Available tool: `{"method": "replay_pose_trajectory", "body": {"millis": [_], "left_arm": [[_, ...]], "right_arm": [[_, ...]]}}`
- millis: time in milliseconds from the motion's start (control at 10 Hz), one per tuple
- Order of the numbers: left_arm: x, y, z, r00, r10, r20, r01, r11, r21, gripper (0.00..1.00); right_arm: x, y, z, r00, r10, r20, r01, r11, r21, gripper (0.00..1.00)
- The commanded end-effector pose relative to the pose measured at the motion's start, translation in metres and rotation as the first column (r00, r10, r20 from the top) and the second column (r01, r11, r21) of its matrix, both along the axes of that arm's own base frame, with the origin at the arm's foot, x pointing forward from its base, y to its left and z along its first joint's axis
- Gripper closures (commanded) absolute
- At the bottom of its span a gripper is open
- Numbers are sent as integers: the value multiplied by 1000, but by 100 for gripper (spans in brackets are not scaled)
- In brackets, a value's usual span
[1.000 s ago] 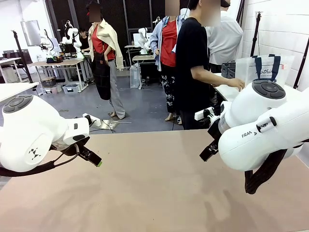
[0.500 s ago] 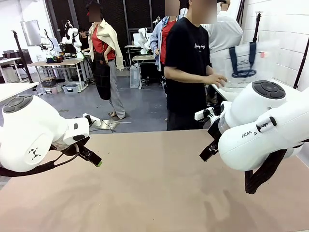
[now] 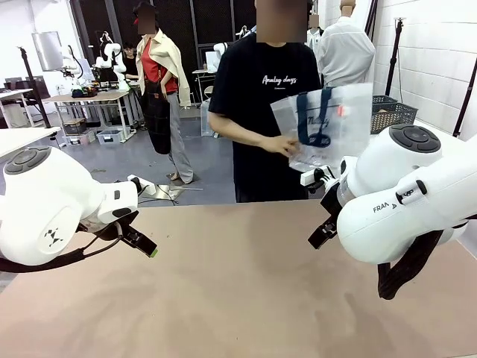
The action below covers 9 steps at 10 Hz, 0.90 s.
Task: Transfer purchased items from the store into the shopping bag.
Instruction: Open the Reusable shopping bag in the center of the table.
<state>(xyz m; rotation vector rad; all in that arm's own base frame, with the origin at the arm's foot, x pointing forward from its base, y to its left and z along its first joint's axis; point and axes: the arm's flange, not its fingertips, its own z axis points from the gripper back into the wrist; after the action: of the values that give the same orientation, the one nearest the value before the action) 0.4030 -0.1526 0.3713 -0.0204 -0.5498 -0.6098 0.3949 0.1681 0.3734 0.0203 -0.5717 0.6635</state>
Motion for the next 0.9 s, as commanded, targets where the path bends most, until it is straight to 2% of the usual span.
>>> {"method": "replay_pose_trajectory", "body": {"millis": [0, 800], "left_arm": [[0, 1, 0, 1000, 3, 0, -3, 1000, -2, 0], [0, 1, 0, 1000, 3, 0, -3, 1000, -2, 0]], "right_arm": [[0, 0, 0, 1000, 0, 0, 0, 1000, 0, 0], [0, 0, 0, 1000, 0, 0, 0, 1000, 0, 0]]}}
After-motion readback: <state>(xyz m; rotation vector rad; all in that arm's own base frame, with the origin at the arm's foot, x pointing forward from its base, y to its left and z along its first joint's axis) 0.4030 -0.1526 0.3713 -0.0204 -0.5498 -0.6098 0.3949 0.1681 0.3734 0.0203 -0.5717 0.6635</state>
